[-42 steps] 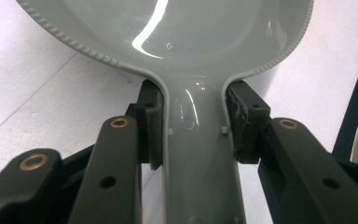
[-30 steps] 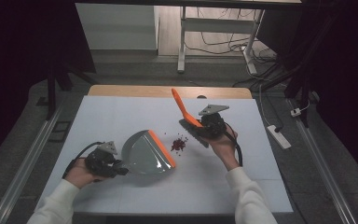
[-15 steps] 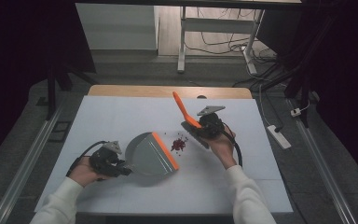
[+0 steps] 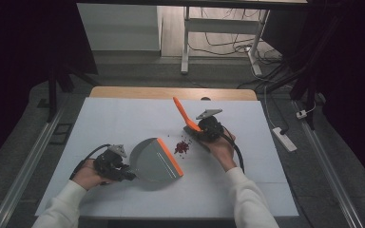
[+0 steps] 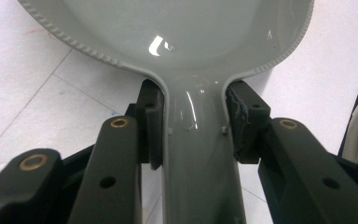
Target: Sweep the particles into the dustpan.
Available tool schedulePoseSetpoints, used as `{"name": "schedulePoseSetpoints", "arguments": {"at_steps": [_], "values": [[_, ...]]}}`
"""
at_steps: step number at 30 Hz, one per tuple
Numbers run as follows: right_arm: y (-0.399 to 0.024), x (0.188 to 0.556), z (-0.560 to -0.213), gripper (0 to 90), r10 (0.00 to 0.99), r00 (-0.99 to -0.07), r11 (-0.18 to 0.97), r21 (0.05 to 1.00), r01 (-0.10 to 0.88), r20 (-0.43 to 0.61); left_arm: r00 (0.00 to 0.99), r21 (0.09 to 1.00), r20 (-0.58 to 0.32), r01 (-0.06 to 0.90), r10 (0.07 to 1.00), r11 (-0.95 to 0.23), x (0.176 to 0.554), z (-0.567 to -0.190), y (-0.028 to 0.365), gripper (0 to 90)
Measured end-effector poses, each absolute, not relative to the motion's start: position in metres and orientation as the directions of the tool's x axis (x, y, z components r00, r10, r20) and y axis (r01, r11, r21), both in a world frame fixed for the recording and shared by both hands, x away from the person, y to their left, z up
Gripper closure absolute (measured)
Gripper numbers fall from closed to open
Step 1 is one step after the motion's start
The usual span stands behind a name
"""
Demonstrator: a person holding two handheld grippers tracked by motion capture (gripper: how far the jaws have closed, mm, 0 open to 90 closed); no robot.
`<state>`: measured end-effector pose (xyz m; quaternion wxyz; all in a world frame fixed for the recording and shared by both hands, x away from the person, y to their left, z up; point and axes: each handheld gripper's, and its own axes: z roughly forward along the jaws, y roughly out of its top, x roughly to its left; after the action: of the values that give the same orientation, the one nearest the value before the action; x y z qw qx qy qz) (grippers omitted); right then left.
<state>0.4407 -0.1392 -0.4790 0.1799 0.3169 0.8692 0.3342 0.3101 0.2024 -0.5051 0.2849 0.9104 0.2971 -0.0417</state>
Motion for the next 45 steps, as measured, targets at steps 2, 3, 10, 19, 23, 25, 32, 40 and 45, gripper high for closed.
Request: {"name": "schedulePoseSetpoints", "arguments": {"at_steps": [2, 3, 10, 19, 23, 25, 32, 40, 45], "values": [[-0.138, 0.441, -0.481, 70.0, 0.672, -0.734, 0.577, 0.694, 0.430, -0.104, 0.818, 0.493, -0.249, 0.567, 0.518, -0.659, 0.310, -0.505, 0.202, 61.3], [-0.137, 0.442, -0.482, 70.0, 0.670, -0.735, 0.578, 0.692, 0.432, -0.101, 0.819, 0.493, -0.249, 0.567, 0.518, -0.660, 0.310, -0.505, 0.202, 61.3], [-0.132, 0.441, -0.483, 70.0, 0.659, -0.744, 0.591, 0.688, 0.421, -0.110, 0.813, 0.490, -0.260, 0.576, 0.521, -0.655, 0.311, -0.507, 0.202, 61.3], [-0.123, 0.438, -0.485, 70.0, 0.641, -0.758, 0.606, 0.685, 0.403, -0.121, 0.810, 0.487, -0.263, 0.580, 0.524, -0.653, 0.311, -0.507, 0.201, 61.3], [-0.119, 0.436, -0.485, 70.0, 0.635, -0.763, 0.613, 0.683, 0.398, -0.125, 0.809, 0.486, -0.263, 0.581, 0.525, -0.652, 0.311, -0.507, 0.200, 61.3], [-0.118, 0.435, -0.485, 70.0, 0.633, -0.764, 0.617, 0.680, 0.397, -0.128, 0.809, 0.486, -0.264, 0.582, 0.525, -0.652, 0.311, -0.507, 0.200, 61.3], [-0.116, 0.434, -0.485, 70.0, 0.623, -0.771, 0.623, 0.678, 0.389, -0.130, 0.809, 0.487, -0.266, 0.581, 0.523, -0.652, 0.311, -0.507, 0.200, 61.3], [-0.109, 0.428, -0.485, 70.0, 0.609, -0.781, 0.637, 0.672, 0.379, -0.136, 0.809, 0.487, -0.266, 0.582, 0.524, -0.651, 0.311, -0.508, 0.200, 61.3], [-0.105, 0.425, -0.485, 70.0, 0.593, -0.794, 0.643, 0.671, 0.368, -0.133, 0.808, 0.487, -0.267, 0.583, 0.525, -0.651, 0.311, -0.507, 0.200, 61.3]]}}
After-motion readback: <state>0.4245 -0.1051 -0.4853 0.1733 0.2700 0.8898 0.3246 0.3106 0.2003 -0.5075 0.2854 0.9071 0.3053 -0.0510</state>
